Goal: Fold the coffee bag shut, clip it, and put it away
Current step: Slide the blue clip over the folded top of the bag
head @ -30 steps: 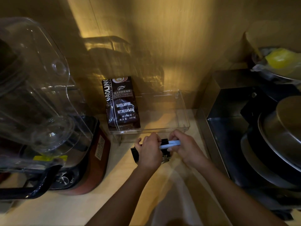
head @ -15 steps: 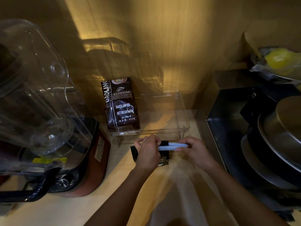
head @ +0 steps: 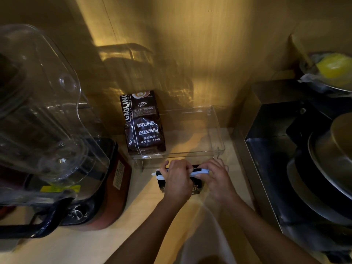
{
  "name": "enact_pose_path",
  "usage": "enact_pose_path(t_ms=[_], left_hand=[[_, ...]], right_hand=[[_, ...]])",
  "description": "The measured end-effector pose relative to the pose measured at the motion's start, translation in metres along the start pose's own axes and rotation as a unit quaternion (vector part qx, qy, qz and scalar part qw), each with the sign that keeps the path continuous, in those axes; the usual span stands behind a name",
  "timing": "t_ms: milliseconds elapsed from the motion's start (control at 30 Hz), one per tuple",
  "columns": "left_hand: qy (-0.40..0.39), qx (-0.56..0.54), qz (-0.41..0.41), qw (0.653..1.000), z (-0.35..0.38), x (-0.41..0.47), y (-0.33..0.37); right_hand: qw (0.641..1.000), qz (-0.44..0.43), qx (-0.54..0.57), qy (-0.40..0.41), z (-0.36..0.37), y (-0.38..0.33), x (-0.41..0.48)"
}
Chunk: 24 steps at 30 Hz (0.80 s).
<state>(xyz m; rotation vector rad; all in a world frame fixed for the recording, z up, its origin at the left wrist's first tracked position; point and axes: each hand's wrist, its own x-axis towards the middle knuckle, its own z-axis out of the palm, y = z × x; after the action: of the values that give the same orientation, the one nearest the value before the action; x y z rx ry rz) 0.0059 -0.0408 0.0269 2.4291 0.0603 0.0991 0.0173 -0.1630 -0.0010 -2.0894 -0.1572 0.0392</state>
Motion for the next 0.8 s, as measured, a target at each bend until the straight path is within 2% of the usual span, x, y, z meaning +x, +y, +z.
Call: enact_pose_path(t_ms=[267, 500, 800], left_hand=[[0.021, -0.045, -0.01, 0.999, 0.005, -0.005, 0.002], [0.05, -0.076, -0.028, 0.995, 0.005, -0.001, 0.001], [0.024, 0.024, 0.04, 0.999, -0.017, 0.006, -0.02]], right_hand=[[0.999, 0.001, 0.025, 0.04, 0.009, -0.002, -0.001], [0.999, -0.033, 0.029, -0.012, 0.007, -0.002, 0.007], [0.998, -0.065, -0.006, 0.01, 0.005, 0.003, 0.004]])
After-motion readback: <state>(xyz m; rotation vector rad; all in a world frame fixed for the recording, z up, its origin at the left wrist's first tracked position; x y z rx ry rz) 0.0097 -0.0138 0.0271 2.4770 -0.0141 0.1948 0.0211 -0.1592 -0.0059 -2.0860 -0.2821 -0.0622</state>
